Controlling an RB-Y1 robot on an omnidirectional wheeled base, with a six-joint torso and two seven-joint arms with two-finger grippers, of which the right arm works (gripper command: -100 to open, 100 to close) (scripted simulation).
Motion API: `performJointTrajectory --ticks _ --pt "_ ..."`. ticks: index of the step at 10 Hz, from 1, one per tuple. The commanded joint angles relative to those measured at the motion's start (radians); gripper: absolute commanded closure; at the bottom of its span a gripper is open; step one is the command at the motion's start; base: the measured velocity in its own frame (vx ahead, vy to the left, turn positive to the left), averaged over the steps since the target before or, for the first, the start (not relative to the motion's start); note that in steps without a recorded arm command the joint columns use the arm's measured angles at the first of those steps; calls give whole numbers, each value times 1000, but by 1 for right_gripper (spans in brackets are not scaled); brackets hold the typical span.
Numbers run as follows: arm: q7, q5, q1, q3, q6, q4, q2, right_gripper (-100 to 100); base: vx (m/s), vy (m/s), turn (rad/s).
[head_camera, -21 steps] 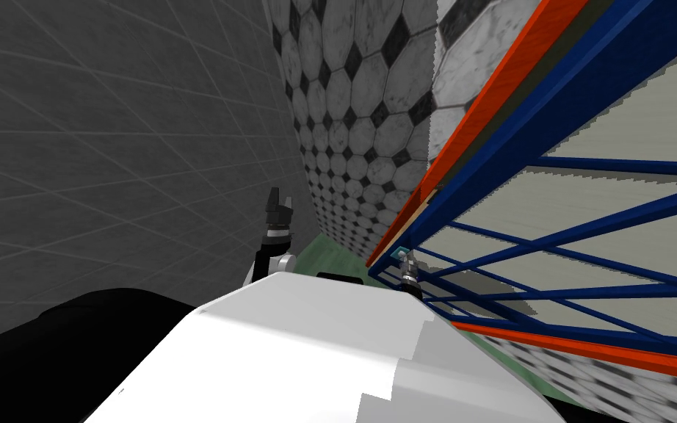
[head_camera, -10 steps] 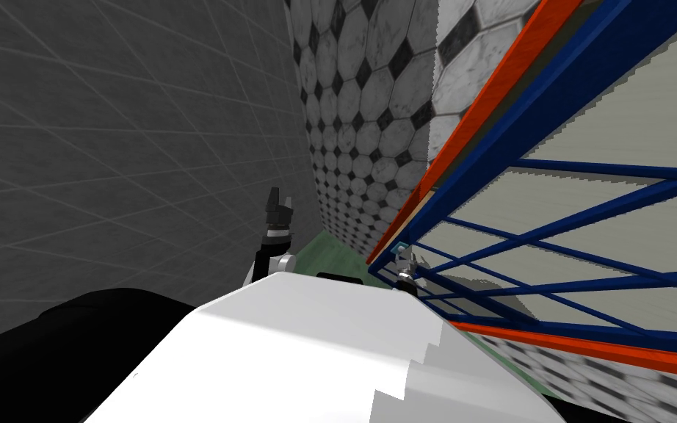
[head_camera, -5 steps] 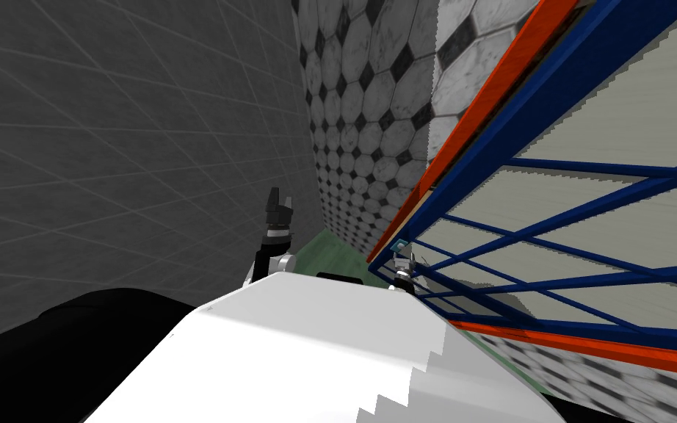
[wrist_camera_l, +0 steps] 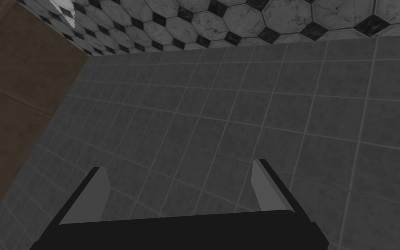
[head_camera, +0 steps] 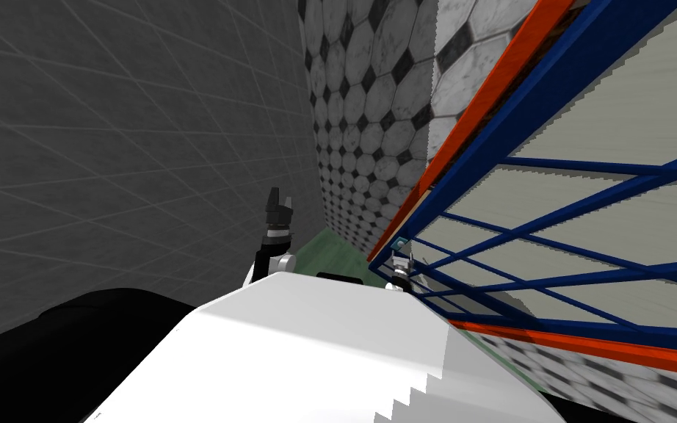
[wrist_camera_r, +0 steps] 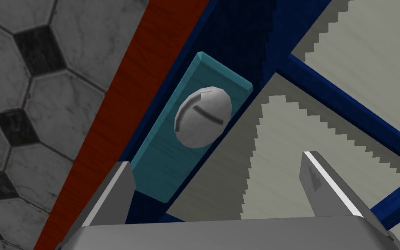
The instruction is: Pull the door open
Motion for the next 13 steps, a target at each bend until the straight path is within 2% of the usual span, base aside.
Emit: performJointTrajectory --ticks 1,3,4,5,6,8,9,11,12,13 --pt "-34 -14 1 4 4 -10 3 -100 -56 -11 14" --pt "-98 -56 -4 20 4 -20 14 -100 -77 -12 44" --pt "-116 -56 -4 20 4 -20 14 -100 -61 -10 33" --pt "-150 -75 -7 28 5 -25 19 -100 -50 -2 34" --pt "-156 -75 -7 28 5 -25 19 -100 -44 -5 20" --pt "-220 -113 -12 42 5 -34 29 -100 -71 -2 54" --pt "-234 -113 -12 42 5 -34 29 -100 -66 -3 11" --pt "-297 -146 -17 54 5 -41 37 -100 -65 -6 46" --pt "-304 -146 -17 54 5 -41 37 -100 -53 -8 9" --pt "-336 -160 -19 60 6 -45 41 -100 -45 -8 21"
